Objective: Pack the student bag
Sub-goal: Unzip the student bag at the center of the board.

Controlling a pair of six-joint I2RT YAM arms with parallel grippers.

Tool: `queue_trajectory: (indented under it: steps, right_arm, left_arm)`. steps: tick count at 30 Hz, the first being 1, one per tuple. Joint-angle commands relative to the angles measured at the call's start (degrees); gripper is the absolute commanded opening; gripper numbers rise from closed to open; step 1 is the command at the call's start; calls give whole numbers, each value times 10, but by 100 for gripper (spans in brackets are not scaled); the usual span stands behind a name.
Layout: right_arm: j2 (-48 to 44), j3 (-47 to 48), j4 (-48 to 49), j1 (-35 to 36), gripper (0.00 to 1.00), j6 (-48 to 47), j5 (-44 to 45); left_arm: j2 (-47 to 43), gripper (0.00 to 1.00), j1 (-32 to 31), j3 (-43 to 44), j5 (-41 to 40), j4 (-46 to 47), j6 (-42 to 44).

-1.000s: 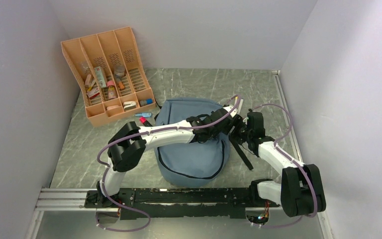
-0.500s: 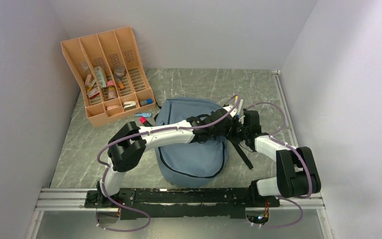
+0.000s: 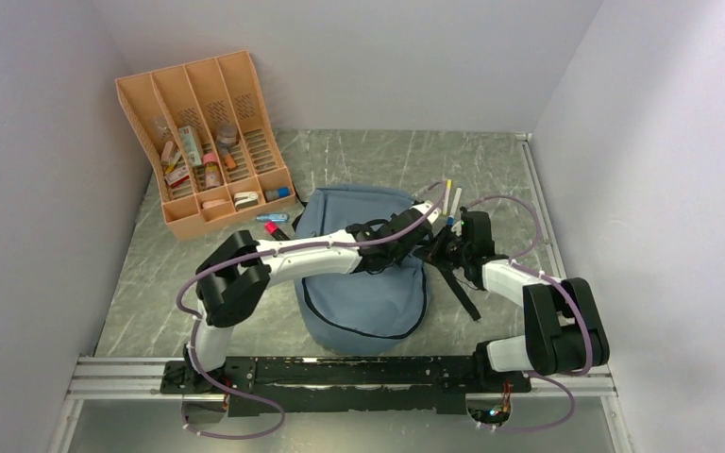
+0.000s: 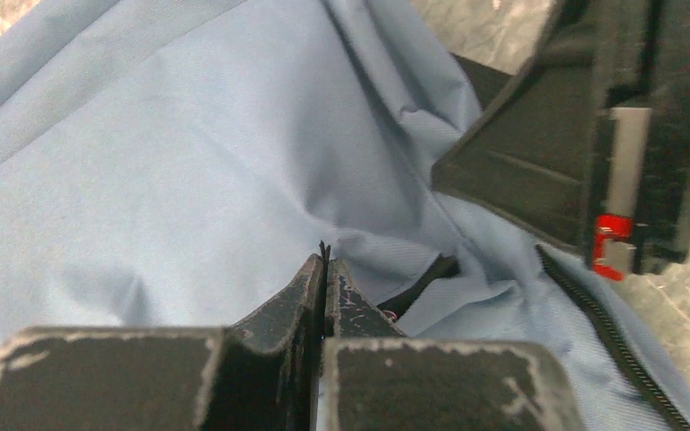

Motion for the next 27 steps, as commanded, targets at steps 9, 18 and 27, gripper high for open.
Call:
queue_trajectory:
  steps: [9,18,27]
  right_arm:
    - [-18,-13,0,-1,0,-7,46]
    - [-19,-17,-1,-1,0,-8,55]
    - [-19,-15,-3,-1,0,-10,58]
  left_arm:
    - [-76,5,69,-69,-38,-3,-8]
    - [-124,5,104,-126,-79,-31,-29]
    - [-174,5,152,-171,-85,-45,-38]
